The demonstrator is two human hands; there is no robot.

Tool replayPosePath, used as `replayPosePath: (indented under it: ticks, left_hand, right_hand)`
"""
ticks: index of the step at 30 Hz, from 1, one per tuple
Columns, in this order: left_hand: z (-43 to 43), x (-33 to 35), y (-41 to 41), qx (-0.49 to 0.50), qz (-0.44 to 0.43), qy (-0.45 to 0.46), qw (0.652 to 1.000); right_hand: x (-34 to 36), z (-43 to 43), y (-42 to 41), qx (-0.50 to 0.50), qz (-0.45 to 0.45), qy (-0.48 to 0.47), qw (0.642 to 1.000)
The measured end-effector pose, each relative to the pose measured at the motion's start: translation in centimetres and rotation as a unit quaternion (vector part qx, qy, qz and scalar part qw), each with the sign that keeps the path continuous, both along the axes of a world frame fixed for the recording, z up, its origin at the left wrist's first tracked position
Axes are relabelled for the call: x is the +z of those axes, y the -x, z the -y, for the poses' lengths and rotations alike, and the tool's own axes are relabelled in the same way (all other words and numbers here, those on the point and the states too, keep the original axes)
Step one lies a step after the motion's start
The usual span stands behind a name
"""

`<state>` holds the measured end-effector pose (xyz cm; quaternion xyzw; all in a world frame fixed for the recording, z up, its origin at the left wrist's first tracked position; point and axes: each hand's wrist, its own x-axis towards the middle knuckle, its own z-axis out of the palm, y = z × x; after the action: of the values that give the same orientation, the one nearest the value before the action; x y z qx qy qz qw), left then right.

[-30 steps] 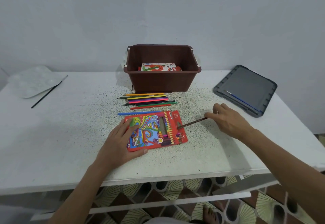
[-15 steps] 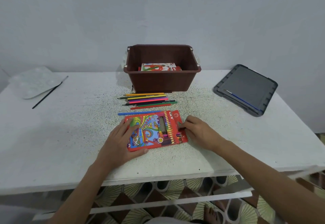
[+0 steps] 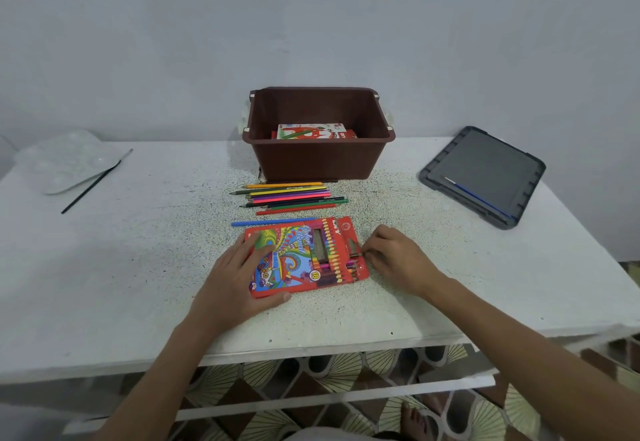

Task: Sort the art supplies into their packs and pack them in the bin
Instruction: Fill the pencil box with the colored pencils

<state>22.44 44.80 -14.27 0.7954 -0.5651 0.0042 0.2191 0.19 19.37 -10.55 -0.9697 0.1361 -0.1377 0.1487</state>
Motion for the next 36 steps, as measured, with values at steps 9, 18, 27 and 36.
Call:
replayPosePath:
  ticks: [9,18,27,36]
  left_hand:
    - [0.0,0.0,0.0,-0.001,-0.001,-0.008,1.0]
    - [0.0,0.1,0.1,0.004,-0.002,-0.008,1.0]
    - [0.0,0.3,0.2,0.009,-0.001,-0.012,1.0]
    - [0.1,0.3,0.2,0.013,-0.009,-0.019,1.0]
  right_hand:
    - [-0.3,-0.3,-0.1,0.029,0.017,0.019,0.999]
    - [0.2,0.5,-0.5,0.05,-0.017,-0.005,0.999]
    - [0.7,2.2,-3.7,-0.032,-0.016,0.008,0.999]
    - [1.1,2.4,-8.3,-0.062,-0.058,0.032,0.996]
